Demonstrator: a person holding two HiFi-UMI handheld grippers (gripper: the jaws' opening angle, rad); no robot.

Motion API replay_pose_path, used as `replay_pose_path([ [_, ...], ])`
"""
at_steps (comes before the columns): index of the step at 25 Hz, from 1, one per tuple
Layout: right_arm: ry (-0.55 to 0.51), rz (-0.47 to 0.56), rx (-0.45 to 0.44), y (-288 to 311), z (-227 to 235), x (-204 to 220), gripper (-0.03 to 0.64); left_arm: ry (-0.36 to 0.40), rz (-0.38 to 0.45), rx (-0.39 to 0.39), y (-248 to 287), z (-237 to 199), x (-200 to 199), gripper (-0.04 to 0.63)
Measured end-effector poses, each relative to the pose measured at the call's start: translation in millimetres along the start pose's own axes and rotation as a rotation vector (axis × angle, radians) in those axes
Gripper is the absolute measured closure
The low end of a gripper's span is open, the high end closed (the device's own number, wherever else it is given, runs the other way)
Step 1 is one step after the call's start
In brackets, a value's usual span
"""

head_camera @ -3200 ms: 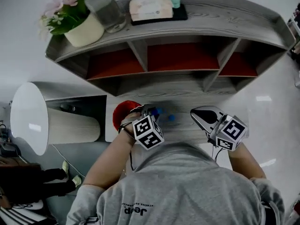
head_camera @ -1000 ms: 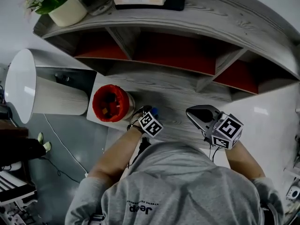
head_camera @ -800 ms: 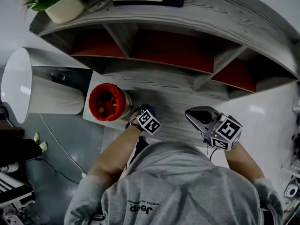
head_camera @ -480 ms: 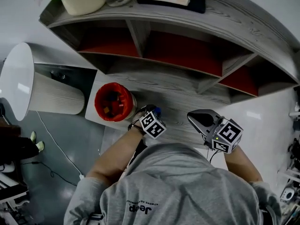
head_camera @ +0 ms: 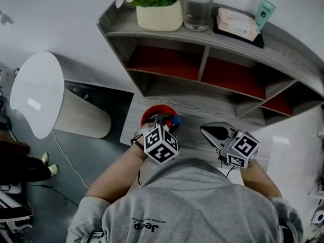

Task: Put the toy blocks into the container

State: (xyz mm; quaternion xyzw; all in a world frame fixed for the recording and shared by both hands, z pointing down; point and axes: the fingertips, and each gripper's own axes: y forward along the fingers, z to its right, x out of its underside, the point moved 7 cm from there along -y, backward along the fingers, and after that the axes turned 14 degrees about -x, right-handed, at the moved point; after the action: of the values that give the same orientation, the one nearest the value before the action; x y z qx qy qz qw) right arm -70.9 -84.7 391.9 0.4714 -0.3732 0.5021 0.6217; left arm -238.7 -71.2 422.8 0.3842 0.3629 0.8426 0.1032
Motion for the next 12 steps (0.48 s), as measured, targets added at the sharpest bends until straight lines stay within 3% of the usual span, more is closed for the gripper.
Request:
replay_pose_path([
  [5, -0.018, 0.037, 0.046, 44.1, -10.3, -23.8, 0.598, 0.031, -0.003, 0.023, -24.4, -46.3, 38.2, 0.419],
  [12, -0.028, 0.049, 0.106, 71.4, -23.1, -31.6, 0.598, 0.089, -0.01, 0.09, -29.3, -58.4, 68.7, 0.419],
])
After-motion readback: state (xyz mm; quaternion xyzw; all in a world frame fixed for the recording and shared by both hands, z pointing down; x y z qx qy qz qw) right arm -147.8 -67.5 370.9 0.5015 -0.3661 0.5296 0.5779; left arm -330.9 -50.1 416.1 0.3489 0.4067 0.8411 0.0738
